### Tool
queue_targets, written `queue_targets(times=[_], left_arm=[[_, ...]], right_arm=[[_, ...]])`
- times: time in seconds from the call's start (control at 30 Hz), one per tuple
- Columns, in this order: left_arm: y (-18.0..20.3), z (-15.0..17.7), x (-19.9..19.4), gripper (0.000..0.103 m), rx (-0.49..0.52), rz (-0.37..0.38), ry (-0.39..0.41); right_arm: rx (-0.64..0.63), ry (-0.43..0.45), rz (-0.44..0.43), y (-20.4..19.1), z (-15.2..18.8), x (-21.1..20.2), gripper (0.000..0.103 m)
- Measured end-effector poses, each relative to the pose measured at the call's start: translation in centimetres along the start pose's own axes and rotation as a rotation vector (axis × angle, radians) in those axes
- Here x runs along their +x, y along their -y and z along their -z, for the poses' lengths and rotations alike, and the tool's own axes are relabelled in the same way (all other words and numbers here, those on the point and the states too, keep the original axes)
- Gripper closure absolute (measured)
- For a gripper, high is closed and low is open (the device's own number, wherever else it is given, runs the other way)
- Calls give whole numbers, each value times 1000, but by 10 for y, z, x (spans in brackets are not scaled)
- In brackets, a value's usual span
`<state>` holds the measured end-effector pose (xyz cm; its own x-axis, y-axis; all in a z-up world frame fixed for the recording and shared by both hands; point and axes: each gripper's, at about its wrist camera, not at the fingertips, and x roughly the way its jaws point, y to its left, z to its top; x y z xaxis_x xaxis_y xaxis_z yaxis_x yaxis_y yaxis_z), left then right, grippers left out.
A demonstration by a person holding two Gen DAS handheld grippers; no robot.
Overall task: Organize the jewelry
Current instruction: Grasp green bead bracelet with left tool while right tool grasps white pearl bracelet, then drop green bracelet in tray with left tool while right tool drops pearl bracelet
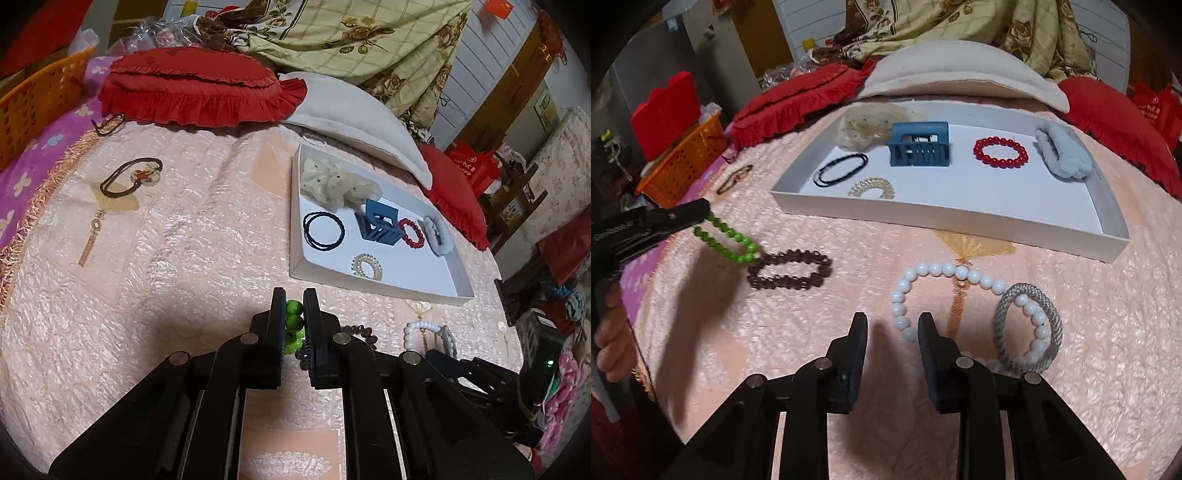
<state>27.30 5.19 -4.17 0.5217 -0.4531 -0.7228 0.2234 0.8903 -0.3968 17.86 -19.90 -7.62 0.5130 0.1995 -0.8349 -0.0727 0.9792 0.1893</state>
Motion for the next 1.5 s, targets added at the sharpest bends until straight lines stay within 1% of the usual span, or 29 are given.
queue_targets(times=[0.1,0.2,0.23,0.3,0.4,0.5,0.57,0.6,0.63,0.67,0.7,0.73,0.8,0.83,0.87,0.9,1.1,1.2,1.3,1.33,1.5], left_arm=[[3,0,0,95,17,-9,5],[7,0,-2,95,41,-16,14],[8,1,-3,95,46,-18,15],[11,1,-3,95,56,-25,19],[13,1,-1,95,60,-45,19],[14,2,-2,95,61,-44,18],[16,3,-3,95,67,-43,22],[17,3,-3,95,69,-42,24],[18,4,-4,95,71,-41,24],[19,4,-4,95,74,-42,24],[21,5,-5,95,77,-44,26],[23,6,-5,95,80,-46,27],[26,7,-7,95,86,-40,29],[29,8,-9,95,91,-37,30],[31,9,-11,95,96,-38,32],[33,9,-12,95,102,-39,34],[51,9,-21,95,133,-46,47],[56,8,-21,95,135,-37,37],[67,4,-20,95,150,-31,24],[71,3,-20,95,158,-29,22],[100,-9,-15,95,232,-30,11]], right_arm=[[-32,-32,21,-1,-2,13,76],[-70,-16,33,-6,-5,19,77],[-66,-14,28,-7,-6,20,85],[-59,-11,27,-7,-7,21,94],[-24,-8,1,-2,-8,20,94],[32,14,-38,7,-10,9,94],[80,70,-84,16,-17,-16,94],[80,70,-84,16,-17,-16,94],[101,108,-109,19,-23,-32,94],[101,108,-109,19,-23,-32,94],[125,153,-137,24,-30,-50,94],[136,177,-152,27,-34,-59,94],[143,192,-163,27,-37,-65,94],[156,225,-182,31,-42,-78,94],[156,225,-182,31,-42,-78,94],[159,252,-187,34,-48,-89,94],[168,277,-190,42,-60,-104,94],[163,298,-187,46,-63,-112,94],[151,313,-173,50,-67,-119,94],[140,324,-154,54,-73,-124,94],[132,339,-121,65,-85,-132,94]])
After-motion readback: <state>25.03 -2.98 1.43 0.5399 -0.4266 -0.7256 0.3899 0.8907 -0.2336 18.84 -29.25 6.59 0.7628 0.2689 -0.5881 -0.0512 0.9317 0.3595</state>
